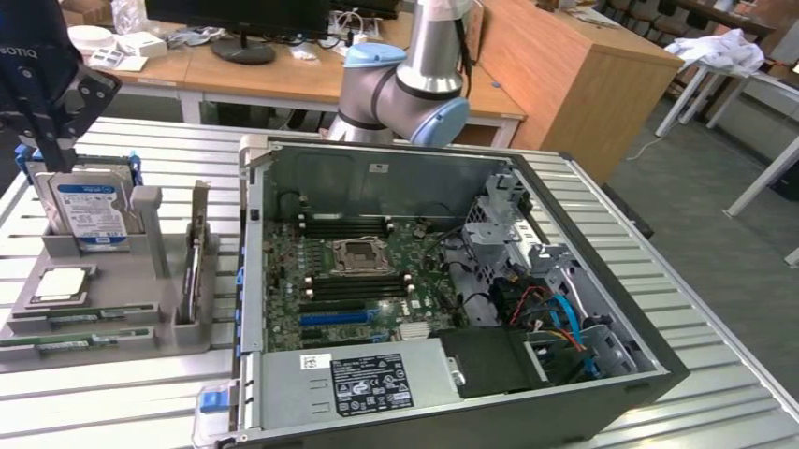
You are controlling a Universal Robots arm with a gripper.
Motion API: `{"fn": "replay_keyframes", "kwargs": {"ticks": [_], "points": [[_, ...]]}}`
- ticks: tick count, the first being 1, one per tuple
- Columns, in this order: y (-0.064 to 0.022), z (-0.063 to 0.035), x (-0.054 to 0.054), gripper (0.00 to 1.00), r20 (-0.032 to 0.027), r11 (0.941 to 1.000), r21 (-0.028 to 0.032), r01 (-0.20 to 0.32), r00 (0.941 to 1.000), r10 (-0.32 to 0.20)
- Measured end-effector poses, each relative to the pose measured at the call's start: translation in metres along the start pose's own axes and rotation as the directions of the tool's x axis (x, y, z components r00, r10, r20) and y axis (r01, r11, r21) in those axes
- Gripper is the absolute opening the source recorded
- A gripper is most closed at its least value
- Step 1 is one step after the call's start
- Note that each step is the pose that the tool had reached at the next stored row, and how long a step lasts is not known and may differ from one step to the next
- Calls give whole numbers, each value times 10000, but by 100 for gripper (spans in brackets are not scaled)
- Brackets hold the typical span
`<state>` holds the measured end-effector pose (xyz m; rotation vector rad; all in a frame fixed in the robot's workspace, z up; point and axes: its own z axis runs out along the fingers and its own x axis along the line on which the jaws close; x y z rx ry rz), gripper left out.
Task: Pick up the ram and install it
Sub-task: 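Reach for the ram, then pick up the ram and move it above insertion slot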
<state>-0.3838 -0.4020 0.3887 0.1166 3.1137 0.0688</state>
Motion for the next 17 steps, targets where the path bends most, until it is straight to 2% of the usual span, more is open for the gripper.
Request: {"fn": "replay_keyframes", "kwargs": {"ticks": [6,17], "points": [[-72,-3,-6,11,0,10000,0,1,10000,-1],[-74,-3,-6,11,0,10000,0,0,10000,0]]}}
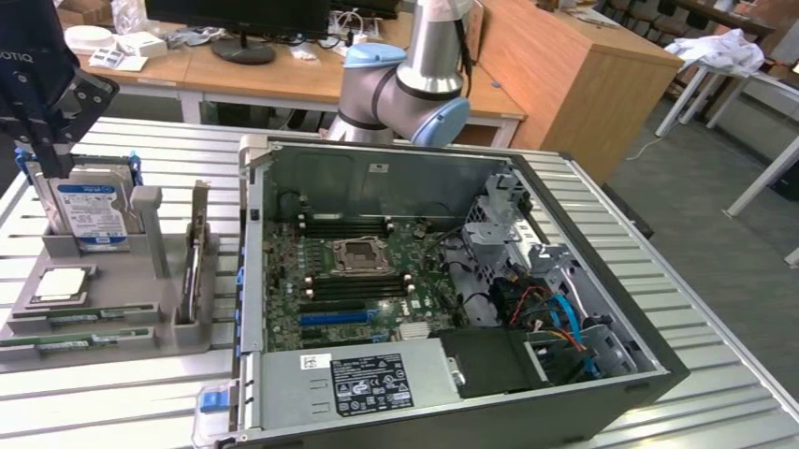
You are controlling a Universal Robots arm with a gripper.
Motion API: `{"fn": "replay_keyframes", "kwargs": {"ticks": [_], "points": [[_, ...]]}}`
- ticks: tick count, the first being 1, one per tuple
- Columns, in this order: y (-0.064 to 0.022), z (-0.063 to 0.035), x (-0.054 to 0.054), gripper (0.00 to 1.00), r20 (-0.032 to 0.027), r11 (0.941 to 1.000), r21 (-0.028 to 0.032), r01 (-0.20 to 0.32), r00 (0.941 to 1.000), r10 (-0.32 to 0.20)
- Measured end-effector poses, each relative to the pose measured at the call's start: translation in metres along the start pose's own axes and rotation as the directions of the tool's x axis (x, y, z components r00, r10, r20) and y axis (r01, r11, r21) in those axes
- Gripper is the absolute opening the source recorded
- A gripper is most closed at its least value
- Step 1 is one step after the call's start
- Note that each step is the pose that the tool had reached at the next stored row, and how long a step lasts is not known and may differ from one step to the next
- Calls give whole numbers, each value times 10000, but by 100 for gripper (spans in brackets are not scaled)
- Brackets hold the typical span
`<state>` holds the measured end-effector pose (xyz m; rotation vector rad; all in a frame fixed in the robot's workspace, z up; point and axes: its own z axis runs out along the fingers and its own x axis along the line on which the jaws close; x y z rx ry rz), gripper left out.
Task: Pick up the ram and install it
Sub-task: 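Pick up the ram and move it above insertion slot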
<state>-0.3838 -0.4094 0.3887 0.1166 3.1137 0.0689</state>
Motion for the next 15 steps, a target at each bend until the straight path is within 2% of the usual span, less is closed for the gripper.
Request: {"fn": "replay_keyframes", "kwargs": {"ticks": [8,12,15], "points": [[0,0,0,11,-7,9999,-3,148,9999,-148],[0,0,0,11,-26,9982,-15,595,9982,-595],[0,0,0,11,-47,9943,-27,1069,9943,-1070]]}}
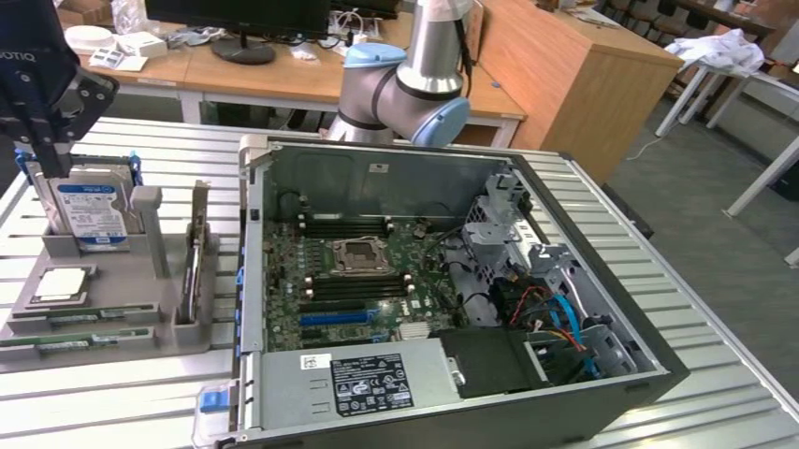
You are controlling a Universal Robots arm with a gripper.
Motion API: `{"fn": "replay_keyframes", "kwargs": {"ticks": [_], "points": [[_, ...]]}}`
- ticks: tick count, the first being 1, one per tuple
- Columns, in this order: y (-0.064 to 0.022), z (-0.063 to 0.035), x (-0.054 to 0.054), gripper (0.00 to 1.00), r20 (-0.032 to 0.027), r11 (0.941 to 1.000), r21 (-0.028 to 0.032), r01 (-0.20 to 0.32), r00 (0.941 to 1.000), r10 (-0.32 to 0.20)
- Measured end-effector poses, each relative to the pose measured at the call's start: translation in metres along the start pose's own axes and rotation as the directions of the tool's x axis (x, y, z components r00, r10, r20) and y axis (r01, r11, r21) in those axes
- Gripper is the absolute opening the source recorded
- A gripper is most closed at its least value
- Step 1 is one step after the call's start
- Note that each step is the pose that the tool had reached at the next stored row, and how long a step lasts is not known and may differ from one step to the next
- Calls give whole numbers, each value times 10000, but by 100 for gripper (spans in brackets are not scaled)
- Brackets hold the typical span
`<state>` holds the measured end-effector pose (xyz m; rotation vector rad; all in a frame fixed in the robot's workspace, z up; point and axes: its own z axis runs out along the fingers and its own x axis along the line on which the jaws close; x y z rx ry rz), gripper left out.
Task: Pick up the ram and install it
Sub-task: 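Pick up the ram and move it above insertion slot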
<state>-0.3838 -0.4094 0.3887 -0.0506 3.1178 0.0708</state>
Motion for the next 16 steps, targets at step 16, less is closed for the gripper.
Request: {"fn": "replay_keyframes", "kwargs": {"ticks": [16], "points": [[0,0,0,11,-117,9602,-84,2793,9601,-2794]]}}
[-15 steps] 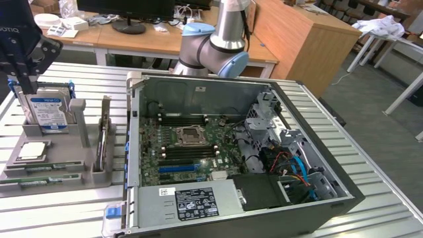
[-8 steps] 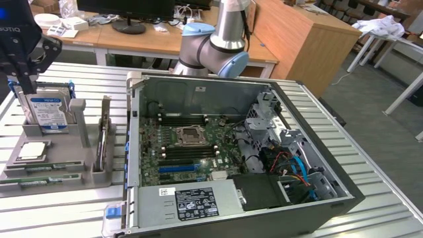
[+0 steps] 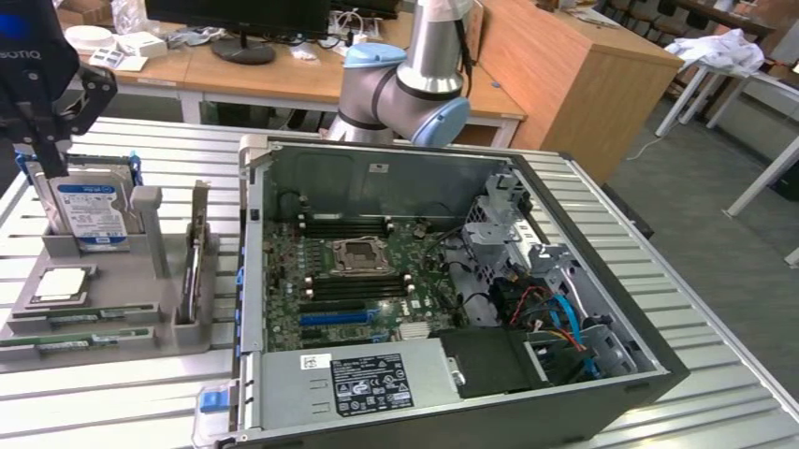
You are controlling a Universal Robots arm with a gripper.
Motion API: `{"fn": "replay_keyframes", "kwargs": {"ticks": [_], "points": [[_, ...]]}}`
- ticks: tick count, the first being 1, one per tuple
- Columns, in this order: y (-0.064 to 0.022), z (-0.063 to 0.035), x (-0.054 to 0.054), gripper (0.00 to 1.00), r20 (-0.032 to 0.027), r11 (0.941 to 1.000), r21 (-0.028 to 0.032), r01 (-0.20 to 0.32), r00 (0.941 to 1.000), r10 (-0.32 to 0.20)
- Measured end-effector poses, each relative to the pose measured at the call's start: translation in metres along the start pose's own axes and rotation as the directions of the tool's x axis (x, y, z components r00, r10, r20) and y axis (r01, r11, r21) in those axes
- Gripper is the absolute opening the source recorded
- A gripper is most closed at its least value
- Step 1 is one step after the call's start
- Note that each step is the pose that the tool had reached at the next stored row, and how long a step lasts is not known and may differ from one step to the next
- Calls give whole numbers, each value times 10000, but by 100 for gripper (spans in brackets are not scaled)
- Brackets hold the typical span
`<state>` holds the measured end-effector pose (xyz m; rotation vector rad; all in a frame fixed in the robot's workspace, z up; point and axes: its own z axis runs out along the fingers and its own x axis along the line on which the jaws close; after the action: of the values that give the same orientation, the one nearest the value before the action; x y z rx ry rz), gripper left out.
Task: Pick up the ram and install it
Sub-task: 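Pick up the ram and move it above insertion slot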
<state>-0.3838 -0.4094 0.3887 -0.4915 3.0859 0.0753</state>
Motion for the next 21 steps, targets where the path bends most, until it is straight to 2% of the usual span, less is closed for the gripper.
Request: {"fn": "replay_keyframes", "kwargs": {"ticks": [3,6,11,16,21], "points": [[0,0,0,11,-23,9986,-13,538,9985,-538],[0,0,0,11,-47,9942,-28,1079,9941,-1080],[0,0,0,11,-84,9807,-54,1956,9806,-1957],[0,0,0,11,-119,9590,-84,2832,9590,-2833],[0,1,0,11,-150,9292,-118,3694,9291,-3696]]}}
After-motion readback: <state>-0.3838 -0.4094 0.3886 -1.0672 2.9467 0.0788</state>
